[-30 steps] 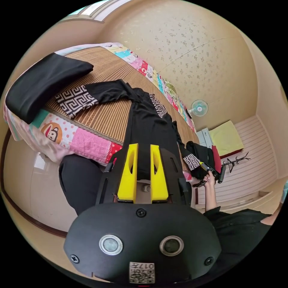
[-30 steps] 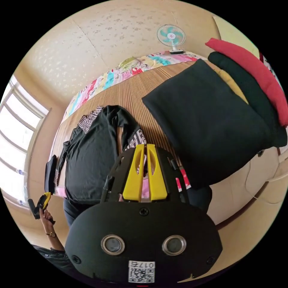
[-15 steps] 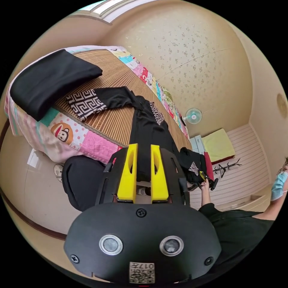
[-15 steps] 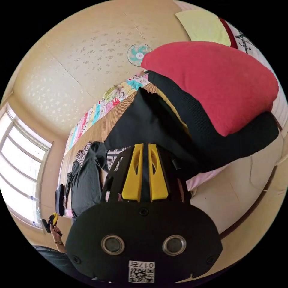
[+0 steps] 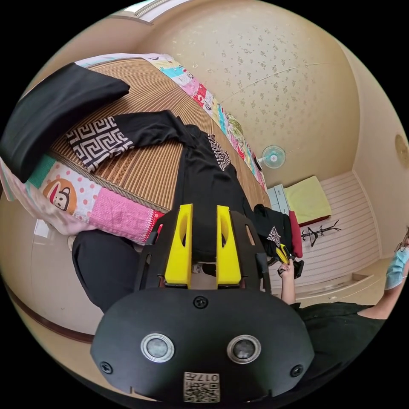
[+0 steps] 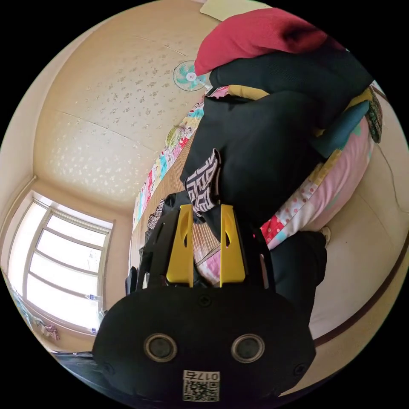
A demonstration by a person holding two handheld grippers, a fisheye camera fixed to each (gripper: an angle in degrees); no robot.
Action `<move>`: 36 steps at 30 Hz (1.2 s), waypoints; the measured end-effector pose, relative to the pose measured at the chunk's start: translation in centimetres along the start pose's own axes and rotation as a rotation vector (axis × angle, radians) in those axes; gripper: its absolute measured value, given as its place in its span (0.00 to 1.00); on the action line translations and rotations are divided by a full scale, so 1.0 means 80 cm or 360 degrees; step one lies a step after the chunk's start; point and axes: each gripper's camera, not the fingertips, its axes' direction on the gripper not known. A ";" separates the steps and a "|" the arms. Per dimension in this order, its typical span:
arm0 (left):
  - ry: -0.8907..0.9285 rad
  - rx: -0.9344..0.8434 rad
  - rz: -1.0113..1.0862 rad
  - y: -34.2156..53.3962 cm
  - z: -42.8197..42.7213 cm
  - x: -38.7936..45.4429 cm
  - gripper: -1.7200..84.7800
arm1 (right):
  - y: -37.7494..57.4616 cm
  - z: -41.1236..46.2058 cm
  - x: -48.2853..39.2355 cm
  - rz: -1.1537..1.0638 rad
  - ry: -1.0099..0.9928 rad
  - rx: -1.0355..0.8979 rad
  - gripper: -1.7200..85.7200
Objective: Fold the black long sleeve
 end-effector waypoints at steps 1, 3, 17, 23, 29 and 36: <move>0.0000 0.0001 -0.0007 -0.001 -0.001 -0.002 0.12 | 0.002 0.006 -0.002 0.0025 0.0026 0.0006 0.11; -0.0010 0.0016 -0.0064 -0.002 -0.011 -0.020 0.12 | 0.007 0.011 -0.009 0.0044 0.0027 0.0053 0.08; -0.0101 0.0231 -0.0272 0.026 -0.093 -0.095 0.12 | -0.030 0.169 -0.394 -0.0831 -0.0363 0.0282 0.05; -0.0098 0.0206 -0.0290 -0.008 -0.049 -0.092 0.13 | 0.128 0.403 -0.536 -0.1255 -0.0405 -0.0152 0.06; -0.0212 0.0478 -0.0454 -0.094 -0.006 -0.107 0.16 | 0.347 0.650 -0.474 -0.1368 -0.0252 -0.1076 0.09; -0.0472 0.0391 -0.0608 -0.190 0.066 -0.132 0.12 | 0.508 0.603 -0.425 -0.1706 -0.0310 -0.1167 0.12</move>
